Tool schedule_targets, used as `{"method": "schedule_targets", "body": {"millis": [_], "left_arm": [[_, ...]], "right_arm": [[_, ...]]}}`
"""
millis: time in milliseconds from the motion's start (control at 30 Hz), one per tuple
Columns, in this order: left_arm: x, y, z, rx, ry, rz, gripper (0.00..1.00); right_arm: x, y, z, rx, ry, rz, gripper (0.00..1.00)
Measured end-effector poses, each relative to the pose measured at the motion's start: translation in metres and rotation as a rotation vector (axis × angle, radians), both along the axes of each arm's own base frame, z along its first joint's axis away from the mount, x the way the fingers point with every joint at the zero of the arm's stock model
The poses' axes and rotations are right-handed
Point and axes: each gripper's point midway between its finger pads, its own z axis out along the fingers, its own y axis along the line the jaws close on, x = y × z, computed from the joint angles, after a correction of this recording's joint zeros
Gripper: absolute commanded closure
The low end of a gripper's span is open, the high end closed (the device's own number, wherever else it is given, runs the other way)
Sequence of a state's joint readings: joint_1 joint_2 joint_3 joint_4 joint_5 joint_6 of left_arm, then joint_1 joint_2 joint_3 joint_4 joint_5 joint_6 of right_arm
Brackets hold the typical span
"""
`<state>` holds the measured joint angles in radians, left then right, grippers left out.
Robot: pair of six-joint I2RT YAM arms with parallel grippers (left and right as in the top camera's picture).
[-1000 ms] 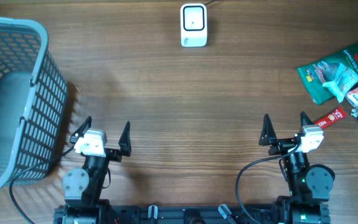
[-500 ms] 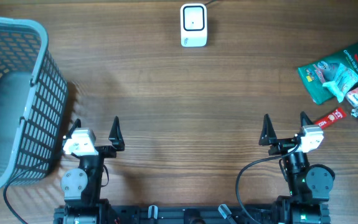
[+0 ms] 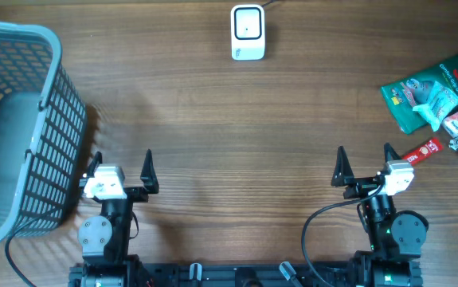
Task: Scan the item barcode
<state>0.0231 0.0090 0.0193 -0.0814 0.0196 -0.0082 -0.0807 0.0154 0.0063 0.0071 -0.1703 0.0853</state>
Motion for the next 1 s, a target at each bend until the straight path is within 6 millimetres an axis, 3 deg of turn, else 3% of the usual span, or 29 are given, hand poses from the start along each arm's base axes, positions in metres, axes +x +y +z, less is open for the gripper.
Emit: {"method": "schedule_targets", "body": {"millis": [1000], "left_arm": [[0.0, -0.0001, -0.0003, 0.011, 0.0, -0.001, 0.0]], "right_arm": [[0.0, -0.0001, -0.0001, 0.0, 0.0, 0.0, 0.0]]}}
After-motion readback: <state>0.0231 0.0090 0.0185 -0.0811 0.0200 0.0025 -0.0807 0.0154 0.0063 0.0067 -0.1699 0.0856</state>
